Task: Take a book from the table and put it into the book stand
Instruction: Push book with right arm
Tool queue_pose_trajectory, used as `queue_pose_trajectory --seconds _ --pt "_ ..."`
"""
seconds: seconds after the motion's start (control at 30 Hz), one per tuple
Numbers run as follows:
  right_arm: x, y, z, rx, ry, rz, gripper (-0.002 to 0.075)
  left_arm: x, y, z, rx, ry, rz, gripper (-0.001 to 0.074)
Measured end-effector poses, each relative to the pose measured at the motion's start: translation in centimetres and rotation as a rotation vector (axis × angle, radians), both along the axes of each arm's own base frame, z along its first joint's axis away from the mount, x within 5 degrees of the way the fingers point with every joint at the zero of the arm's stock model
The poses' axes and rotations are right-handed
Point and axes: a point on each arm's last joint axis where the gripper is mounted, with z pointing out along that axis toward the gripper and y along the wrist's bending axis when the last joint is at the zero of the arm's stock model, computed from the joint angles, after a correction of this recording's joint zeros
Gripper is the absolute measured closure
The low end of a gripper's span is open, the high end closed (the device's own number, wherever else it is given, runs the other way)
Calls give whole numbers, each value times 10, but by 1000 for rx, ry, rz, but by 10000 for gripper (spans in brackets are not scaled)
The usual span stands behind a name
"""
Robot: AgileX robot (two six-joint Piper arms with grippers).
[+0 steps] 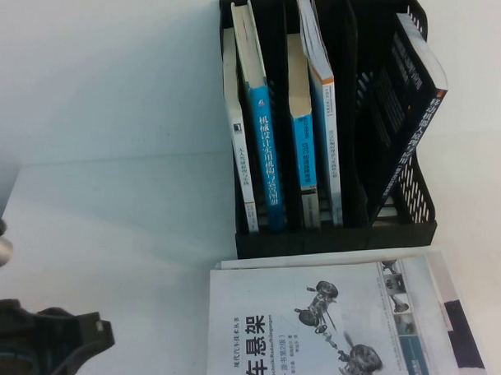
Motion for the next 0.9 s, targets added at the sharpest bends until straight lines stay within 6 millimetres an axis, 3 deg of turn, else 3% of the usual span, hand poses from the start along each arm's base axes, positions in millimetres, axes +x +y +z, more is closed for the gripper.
queue_pose_trajectory --seconds 0.33,0.57,0.77,0.9 --pt "32 17 -35 159 116 29 729 43 -19 -33 -126 122 -82 738" --pt "38 19 -47 156 129 99 729 68 2 -64 -129 212 -73 738" --pt "42 19 -53 149 134 93 729 87 27 -86 -366 267 -115 738" --pt "46 17 -53 136 101 72 729 94 30 -105 -452 332 -128 738"
